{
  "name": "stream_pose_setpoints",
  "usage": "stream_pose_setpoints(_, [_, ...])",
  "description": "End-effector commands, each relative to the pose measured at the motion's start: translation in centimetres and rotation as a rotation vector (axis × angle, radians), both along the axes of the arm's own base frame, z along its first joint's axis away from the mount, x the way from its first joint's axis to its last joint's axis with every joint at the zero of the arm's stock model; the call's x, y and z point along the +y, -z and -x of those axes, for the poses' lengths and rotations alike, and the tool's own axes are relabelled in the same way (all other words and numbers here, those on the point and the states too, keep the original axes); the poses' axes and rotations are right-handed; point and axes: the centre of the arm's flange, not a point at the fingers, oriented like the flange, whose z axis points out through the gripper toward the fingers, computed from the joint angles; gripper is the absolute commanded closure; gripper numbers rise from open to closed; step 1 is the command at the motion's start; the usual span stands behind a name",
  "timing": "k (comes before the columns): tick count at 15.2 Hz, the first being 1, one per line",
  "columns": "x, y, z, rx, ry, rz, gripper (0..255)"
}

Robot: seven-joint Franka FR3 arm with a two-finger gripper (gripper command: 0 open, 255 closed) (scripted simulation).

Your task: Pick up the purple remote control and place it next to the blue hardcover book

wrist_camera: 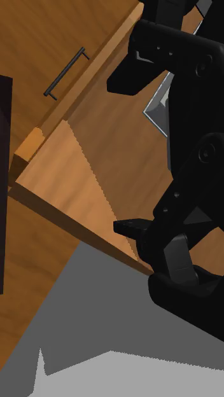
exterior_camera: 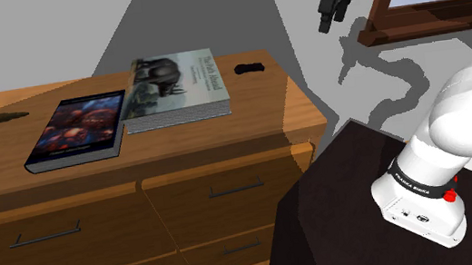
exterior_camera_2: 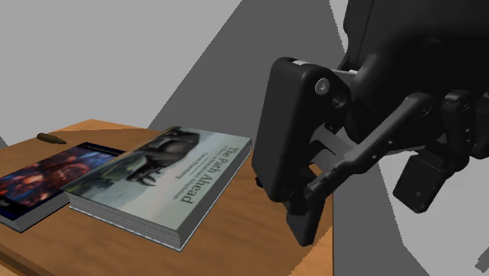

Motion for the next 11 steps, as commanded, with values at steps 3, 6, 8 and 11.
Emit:
stream_pose_setpoints(3, [-0.6,1.4,-2.1,-0.003,-0.015,0.0,0])
stream_pose_setpoints(6, [-1.4,3.5,-5.3,-0.008,-0.038,0.001,0])
stream_pose_setpoints(8, [-1.9,4.9,-7.5,-0.012,-0.053,0.001,0])
stream_pose_setpoints(11, [-2.6,7.0,-10.7,-0.017,-0.076,0.002,0])
